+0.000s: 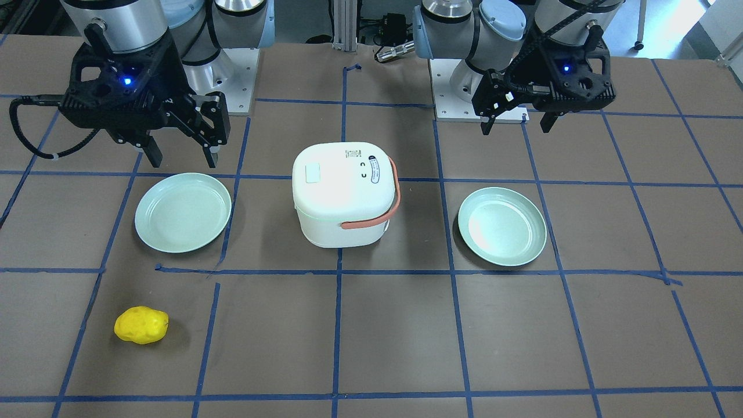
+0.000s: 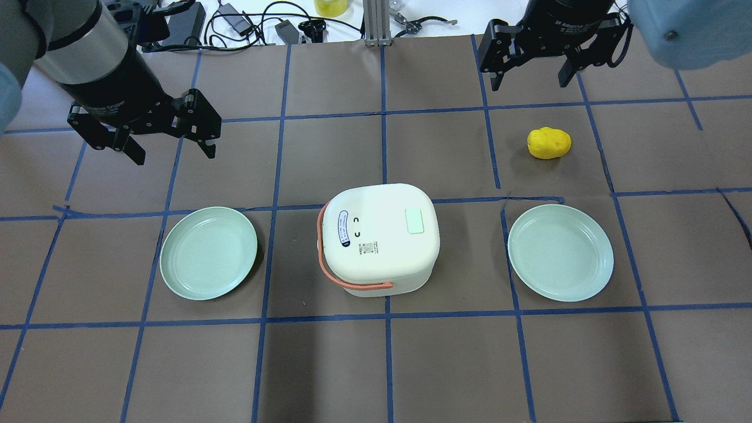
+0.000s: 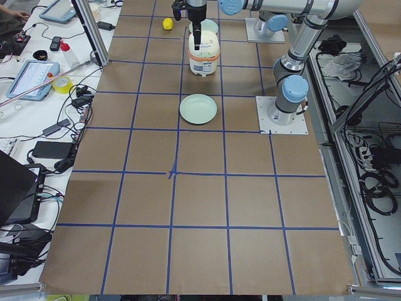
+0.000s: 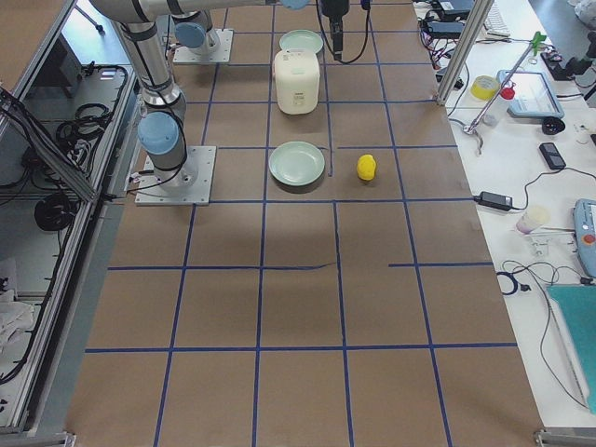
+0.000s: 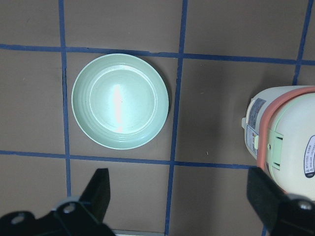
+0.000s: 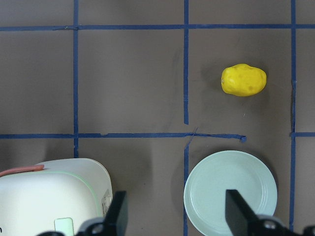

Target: Press rice cooker button

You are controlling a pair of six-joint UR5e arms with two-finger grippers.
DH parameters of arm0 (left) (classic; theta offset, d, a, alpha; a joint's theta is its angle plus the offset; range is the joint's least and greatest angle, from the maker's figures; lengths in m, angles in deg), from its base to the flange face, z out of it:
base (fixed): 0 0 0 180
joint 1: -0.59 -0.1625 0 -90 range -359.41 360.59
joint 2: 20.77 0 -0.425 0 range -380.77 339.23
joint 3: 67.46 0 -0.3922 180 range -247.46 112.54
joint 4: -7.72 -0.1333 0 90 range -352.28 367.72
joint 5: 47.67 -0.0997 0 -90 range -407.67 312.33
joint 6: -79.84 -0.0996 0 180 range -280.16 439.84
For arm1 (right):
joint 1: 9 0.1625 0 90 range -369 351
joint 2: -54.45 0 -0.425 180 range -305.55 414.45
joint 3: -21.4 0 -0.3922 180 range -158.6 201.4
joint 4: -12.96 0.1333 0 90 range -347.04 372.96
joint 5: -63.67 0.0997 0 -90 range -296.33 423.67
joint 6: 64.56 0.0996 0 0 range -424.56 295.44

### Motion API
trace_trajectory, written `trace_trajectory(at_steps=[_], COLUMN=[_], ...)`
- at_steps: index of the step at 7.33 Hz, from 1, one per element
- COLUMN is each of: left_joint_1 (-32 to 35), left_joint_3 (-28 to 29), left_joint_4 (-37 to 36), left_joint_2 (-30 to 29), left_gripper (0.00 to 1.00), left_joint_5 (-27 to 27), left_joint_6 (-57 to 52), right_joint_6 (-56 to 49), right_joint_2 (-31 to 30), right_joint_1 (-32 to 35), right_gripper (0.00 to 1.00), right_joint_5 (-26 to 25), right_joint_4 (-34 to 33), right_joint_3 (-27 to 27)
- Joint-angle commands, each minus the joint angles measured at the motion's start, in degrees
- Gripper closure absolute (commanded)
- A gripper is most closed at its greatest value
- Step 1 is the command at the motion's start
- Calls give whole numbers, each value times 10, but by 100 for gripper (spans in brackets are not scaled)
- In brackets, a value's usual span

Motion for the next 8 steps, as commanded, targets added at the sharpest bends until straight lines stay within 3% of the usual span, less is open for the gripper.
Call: trace_trajectory(at_steps=[1,3,6,8], left_joint_1=[0,0,0,0], left_joint_3=[0,0,0,0], left_joint_4=[0,0,0,0], left_joint_2=[0,0,0,0], left_gripper=[0,0,0,0], left_joint_5=[0,0,0,0], left_joint_6=[0,0,0,0], right_joint_6=[8,81,168,177], right_joint_2=[2,4,37,33], right_joint_1=[14,69,153,172], right_gripper=[100,100,100,100], right_joint_5=[1,0,1,0], right_joint_4=[7,-1,-103,-122], right_joint_3=[-19,-61,-128,-159])
